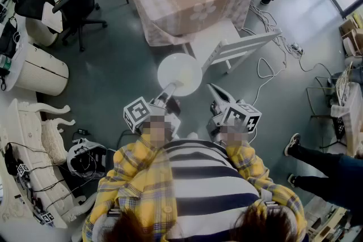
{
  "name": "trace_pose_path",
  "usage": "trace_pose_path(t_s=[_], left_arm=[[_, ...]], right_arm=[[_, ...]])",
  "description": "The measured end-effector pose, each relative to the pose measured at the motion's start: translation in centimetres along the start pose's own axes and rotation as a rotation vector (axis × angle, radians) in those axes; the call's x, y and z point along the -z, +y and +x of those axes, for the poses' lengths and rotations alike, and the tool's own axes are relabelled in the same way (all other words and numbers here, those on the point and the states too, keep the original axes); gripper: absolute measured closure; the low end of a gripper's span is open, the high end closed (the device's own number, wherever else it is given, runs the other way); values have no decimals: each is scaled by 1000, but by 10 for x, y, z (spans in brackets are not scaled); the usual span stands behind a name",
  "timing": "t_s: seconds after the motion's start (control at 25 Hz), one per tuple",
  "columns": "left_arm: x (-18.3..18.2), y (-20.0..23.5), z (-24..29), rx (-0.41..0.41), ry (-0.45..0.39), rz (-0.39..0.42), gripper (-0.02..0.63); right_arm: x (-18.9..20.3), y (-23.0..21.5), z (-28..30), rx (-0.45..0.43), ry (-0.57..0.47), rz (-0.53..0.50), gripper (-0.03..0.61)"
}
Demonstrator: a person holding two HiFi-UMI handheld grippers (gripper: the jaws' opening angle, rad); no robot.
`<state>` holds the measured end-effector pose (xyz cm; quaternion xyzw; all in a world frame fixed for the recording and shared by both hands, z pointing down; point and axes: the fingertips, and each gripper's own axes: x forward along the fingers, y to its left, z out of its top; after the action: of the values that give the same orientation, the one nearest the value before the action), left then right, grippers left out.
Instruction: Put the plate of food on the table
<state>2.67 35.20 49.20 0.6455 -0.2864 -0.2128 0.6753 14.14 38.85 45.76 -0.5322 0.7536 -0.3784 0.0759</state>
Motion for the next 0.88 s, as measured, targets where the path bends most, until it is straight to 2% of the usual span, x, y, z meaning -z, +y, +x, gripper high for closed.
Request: trace_pose_path(t_s=[0.44, 0.72, 0.88], left_arm=[[3, -3, 1, 3, 5, -9, 594], [-14, -2, 4, 3, 6, -17, 594], [-36, -2, 5, 3, 3, -22, 594]], right_arm=[[0, 1, -1, -4, 2, 2, 581], [0, 7, 22, -23, 22, 24, 581], [4, 13, 44, -18, 48, 21, 581]])
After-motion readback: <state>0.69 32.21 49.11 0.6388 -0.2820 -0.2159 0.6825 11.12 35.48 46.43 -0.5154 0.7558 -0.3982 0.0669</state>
